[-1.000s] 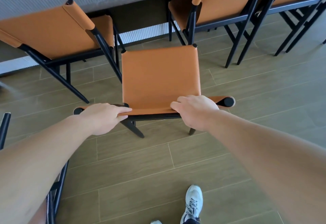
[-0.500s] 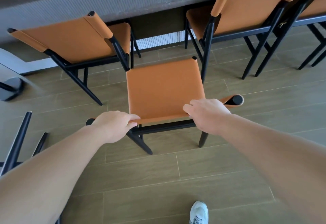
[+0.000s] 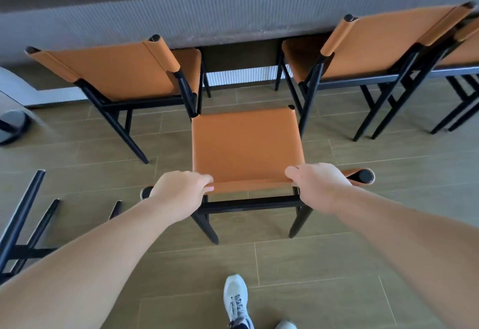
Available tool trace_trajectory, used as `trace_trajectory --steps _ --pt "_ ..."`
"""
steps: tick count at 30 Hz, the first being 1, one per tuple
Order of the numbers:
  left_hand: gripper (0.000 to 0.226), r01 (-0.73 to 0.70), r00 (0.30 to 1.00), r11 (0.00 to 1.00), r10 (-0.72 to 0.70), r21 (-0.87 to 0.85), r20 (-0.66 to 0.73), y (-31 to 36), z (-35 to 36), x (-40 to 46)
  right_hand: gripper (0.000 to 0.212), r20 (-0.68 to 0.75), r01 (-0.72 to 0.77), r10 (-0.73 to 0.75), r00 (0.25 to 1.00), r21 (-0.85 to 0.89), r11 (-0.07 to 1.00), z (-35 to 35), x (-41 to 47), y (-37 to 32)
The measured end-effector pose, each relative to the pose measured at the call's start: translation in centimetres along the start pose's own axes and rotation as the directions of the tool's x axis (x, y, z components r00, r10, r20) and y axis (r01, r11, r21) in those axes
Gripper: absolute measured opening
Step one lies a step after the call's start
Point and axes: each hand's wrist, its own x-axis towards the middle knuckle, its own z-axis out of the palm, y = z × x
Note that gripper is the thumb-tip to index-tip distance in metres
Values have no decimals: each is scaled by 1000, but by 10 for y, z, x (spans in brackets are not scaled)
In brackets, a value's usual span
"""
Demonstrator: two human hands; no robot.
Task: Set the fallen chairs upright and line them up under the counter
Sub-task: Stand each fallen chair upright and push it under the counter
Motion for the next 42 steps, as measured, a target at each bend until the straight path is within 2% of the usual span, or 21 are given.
trace_trajectory --steps 7,13,15,17,20,24,30,35,42 --pt "28 -138 983 990 138 9 -120 -36 -63 55 21 -12 -64 65 998 31 997 -70 33 10" --pt "27 -193 956 981 195 29 -217 -61 -91 101 19 -126 -96 96 987 1 995 -105 72 24" --pt "25 -204 944 979 203 23 -260 -67 -100 115 11 -191 -77 74 979 -9 997 -112 82 31" --pt "24 -230 922 973 225 21 -316 -71 -112 129 31 -284 -55 44 958 -30 998 -118 92 39" --pt "21 -265 889 962 269 62 -371 -75 -129 147 29 -404 -36 -19 914 -129 991 -132 111 52" --pt "20 -205 869 961 267 188 -418 -82 -153 175 15 -477 -13 -119 871 -263 965 -157 137 76" --pt "29 -83 866 955 210 284 -455 -87 -186 223 23 -541 22 -209 815 -330 944 -194 184 109" --pt "30 33 881 962 99 270 -462 -89 -205 257 30 -478 81 -293 828 -415 906 -220 222 134" --pt "26 2 884 968 116 251 -452 -107 -218 293 39 -417 60 -243 876 -406 912 -240 256 147"
